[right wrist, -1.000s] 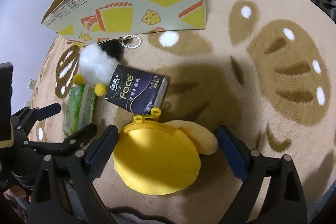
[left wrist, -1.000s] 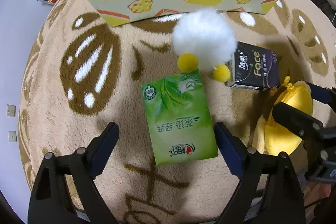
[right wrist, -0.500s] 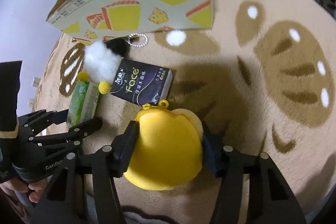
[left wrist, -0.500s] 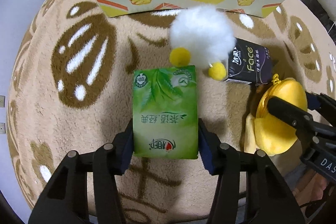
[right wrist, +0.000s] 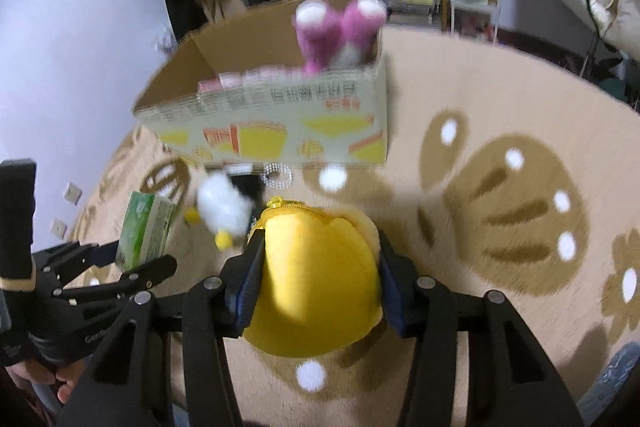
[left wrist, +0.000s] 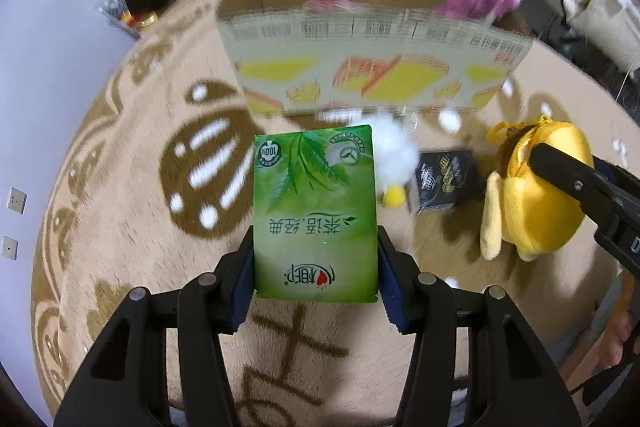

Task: Organize soft objects
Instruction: 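Lift the green tissue pack with the left tool while the right tool carries the yellow plush over the box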

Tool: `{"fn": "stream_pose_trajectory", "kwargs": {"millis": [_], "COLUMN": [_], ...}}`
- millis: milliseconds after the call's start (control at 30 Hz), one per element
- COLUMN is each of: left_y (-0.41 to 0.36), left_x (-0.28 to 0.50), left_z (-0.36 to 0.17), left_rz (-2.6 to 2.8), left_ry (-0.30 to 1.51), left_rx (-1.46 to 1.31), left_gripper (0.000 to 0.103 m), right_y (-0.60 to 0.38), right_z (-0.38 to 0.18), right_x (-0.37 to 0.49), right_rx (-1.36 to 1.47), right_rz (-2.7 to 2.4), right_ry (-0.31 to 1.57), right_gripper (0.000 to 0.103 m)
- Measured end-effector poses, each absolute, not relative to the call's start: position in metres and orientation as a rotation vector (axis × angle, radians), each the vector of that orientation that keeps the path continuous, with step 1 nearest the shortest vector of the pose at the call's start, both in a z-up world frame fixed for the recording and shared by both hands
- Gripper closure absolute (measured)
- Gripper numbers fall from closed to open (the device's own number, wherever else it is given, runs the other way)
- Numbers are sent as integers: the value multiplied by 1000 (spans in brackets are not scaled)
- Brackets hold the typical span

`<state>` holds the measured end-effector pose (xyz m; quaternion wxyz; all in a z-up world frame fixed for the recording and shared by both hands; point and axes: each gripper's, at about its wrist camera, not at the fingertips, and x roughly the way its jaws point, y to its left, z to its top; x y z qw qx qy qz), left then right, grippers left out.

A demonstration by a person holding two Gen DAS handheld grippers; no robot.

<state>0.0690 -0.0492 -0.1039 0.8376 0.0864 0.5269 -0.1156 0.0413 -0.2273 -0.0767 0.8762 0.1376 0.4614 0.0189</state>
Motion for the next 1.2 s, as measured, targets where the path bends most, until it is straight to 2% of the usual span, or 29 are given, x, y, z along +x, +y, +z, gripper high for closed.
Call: {"fn": "stream_pose_trajectory", "kwargs": {"millis": [167, 400, 733, 1200], "left_y": [-46, -49, -45, -53], "left_x": [62, 58, 59, 96], "left_z": [-80, -57, -18, 17], "left_rz": [-222, -198, -164, -142], "left_ry": [978, 884, 688, 585], "left_rx": [175, 167, 103, 139], "left_gripper": [51, 51, 51, 51], "right_y": [-227, -233, -238, -239], "right_z": [-55, -28, -7, 29], "right_x": [39, 37, 50, 80], "right_rx": [274, 261, 227, 156], "right_rz": [30, 4, 0, 19], "right_ry": [835, 701, 601, 502], "right_gripper": [49, 49, 49, 48]}}
